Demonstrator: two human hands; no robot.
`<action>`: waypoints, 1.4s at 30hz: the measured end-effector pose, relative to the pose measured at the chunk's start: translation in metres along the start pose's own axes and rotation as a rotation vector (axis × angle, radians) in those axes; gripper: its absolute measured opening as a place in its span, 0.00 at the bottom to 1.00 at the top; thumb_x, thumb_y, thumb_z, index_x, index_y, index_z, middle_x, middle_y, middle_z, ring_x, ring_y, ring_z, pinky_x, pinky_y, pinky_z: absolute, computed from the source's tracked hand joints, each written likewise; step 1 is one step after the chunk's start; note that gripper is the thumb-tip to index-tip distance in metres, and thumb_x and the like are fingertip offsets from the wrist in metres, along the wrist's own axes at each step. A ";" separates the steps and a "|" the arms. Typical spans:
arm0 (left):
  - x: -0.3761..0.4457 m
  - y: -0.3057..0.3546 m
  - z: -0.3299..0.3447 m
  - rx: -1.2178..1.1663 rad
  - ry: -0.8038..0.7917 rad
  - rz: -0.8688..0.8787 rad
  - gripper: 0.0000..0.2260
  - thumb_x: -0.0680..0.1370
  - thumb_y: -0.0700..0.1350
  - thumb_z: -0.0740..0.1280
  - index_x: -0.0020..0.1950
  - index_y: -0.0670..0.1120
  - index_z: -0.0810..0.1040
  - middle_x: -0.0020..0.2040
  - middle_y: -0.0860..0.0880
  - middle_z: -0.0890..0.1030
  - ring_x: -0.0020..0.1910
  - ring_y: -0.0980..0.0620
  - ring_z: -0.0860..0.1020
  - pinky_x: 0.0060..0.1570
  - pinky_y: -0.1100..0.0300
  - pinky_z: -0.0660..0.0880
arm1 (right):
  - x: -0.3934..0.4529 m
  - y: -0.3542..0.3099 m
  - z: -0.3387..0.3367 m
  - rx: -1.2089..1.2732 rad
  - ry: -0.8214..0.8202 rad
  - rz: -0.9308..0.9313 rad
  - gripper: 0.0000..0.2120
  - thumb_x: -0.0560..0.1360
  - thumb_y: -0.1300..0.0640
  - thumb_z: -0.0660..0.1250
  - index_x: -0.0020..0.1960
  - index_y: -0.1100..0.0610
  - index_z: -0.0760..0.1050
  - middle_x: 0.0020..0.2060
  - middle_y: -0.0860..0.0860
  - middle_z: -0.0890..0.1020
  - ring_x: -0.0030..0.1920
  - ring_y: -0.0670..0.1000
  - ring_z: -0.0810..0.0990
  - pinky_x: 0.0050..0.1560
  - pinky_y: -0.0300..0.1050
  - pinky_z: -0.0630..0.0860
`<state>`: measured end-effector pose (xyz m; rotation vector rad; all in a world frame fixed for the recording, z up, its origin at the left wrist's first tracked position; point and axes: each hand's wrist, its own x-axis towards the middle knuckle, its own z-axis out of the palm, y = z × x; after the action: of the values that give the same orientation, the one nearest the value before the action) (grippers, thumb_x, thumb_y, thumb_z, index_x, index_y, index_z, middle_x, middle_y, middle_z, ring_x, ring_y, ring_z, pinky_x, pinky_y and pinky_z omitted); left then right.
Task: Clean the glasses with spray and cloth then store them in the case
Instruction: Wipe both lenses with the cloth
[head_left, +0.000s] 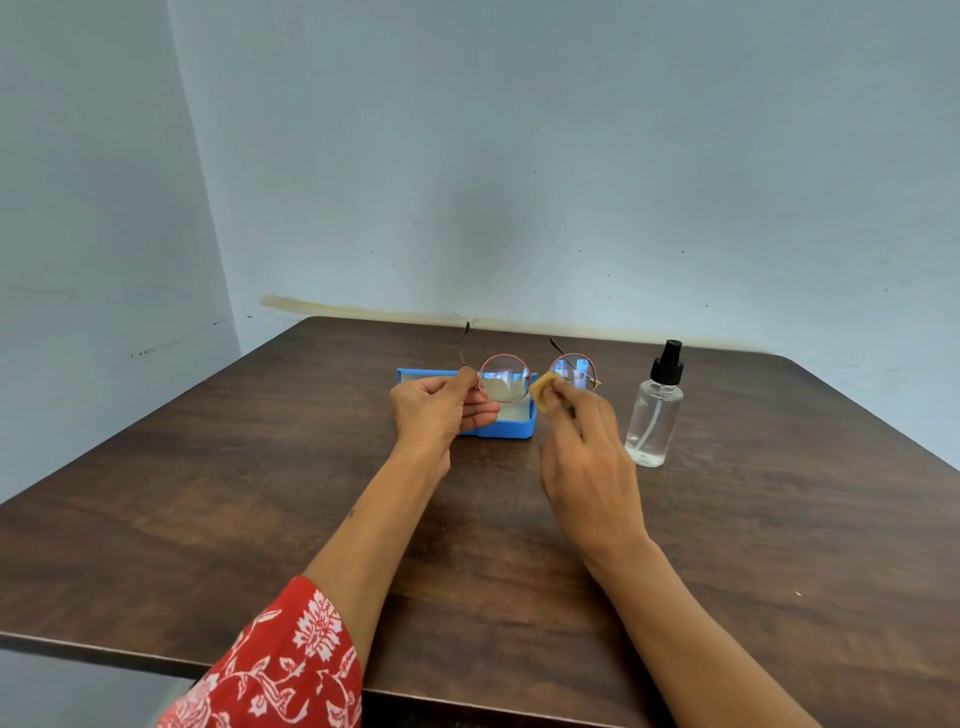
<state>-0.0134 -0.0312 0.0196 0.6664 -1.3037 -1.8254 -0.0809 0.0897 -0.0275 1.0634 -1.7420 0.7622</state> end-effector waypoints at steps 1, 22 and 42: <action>0.000 -0.001 0.000 -0.002 -0.005 0.001 0.08 0.73 0.35 0.68 0.33 0.37 0.78 0.22 0.47 0.78 0.24 0.52 0.80 0.27 0.63 0.78 | 0.000 -0.004 0.001 0.007 -0.016 -0.044 0.16 0.72 0.70 0.62 0.59 0.68 0.76 0.52 0.60 0.79 0.54 0.55 0.74 0.51 0.44 0.77; -0.002 0.005 -0.002 0.011 0.008 -0.029 0.06 0.73 0.35 0.69 0.36 0.36 0.79 0.23 0.47 0.79 0.23 0.52 0.80 0.26 0.64 0.78 | 0.002 0.012 -0.003 0.044 0.032 0.166 0.17 0.74 0.69 0.58 0.63 0.69 0.72 0.56 0.62 0.76 0.57 0.56 0.72 0.59 0.40 0.69; -0.003 0.001 -0.019 0.028 -0.040 -0.036 0.08 0.73 0.35 0.68 0.34 0.36 0.78 0.21 0.48 0.77 0.22 0.53 0.79 0.25 0.64 0.78 | -0.001 -0.002 0.001 0.111 -0.010 -0.015 0.19 0.69 0.74 0.66 0.60 0.67 0.76 0.55 0.60 0.78 0.56 0.55 0.73 0.57 0.43 0.71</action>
<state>0.0030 -0.0389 0.0145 0.6757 -1.3532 -1.8616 -0.0792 0.0882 -0.0290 1.1547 -1.7145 0.8536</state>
